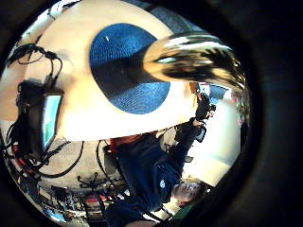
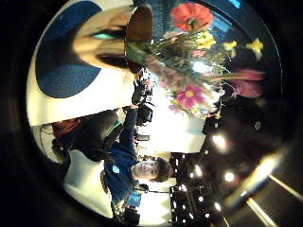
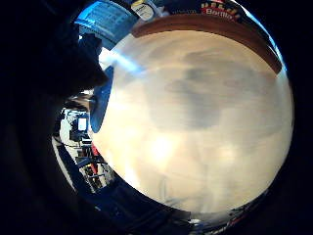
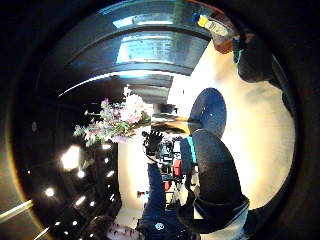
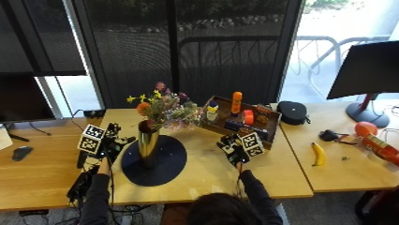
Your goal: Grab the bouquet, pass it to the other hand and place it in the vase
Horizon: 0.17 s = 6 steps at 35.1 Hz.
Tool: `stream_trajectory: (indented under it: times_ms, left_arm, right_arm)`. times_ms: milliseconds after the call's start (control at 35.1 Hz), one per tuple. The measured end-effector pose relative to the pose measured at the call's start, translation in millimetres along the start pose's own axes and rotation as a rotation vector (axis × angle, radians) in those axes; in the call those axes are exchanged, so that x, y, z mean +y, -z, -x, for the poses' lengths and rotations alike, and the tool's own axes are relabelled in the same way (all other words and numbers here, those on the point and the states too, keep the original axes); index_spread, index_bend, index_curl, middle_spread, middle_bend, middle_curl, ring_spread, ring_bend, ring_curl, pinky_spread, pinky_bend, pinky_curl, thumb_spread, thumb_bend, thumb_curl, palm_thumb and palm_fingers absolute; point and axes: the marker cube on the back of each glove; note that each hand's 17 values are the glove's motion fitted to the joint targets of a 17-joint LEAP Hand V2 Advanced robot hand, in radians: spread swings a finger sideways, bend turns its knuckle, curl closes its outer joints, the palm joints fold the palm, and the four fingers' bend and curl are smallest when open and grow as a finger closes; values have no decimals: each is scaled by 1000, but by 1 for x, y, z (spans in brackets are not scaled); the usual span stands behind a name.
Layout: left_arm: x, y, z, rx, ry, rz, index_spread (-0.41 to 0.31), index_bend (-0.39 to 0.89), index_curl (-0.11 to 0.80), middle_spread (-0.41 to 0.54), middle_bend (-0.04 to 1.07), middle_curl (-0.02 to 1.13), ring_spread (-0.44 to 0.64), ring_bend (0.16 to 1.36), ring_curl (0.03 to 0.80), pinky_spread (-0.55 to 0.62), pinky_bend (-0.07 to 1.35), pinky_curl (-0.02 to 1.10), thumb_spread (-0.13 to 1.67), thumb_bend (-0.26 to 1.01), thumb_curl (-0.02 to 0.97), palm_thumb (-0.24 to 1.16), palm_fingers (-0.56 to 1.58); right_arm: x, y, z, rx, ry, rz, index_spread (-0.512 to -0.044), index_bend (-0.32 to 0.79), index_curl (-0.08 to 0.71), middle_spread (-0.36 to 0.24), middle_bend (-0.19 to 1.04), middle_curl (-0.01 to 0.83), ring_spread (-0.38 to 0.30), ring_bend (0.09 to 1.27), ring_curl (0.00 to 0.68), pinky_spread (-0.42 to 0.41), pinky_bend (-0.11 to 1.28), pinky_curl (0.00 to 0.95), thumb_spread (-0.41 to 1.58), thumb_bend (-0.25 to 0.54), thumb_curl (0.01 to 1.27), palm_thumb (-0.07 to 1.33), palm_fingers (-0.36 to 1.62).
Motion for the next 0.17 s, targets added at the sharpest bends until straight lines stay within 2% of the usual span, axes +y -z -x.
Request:
stream_trajectory:
  times_ms: [57,171]
  left_arm:
    - [6,8,-7,13,-26,-22,114,-8,399,325,158,399,396,543,348,449,426,409,934,-36,352,552,-148]
    - [18,21,-24,38,-60,-51,141,23,344,378,169,382,453,565,345,484,443,404,920,-37,348,534,-152]
  right_arm:
    - [-3,-1,-10,24,2,-10,-276,168,373,-159,181,386,-169,262,360,101,234,326,1118,-12,383,618,885]
    - [0,-6,-11,-14,-101,49,-275,167,376,-156,176,384,-168,254,360,105,221,327,1122,-15,386,629,892]
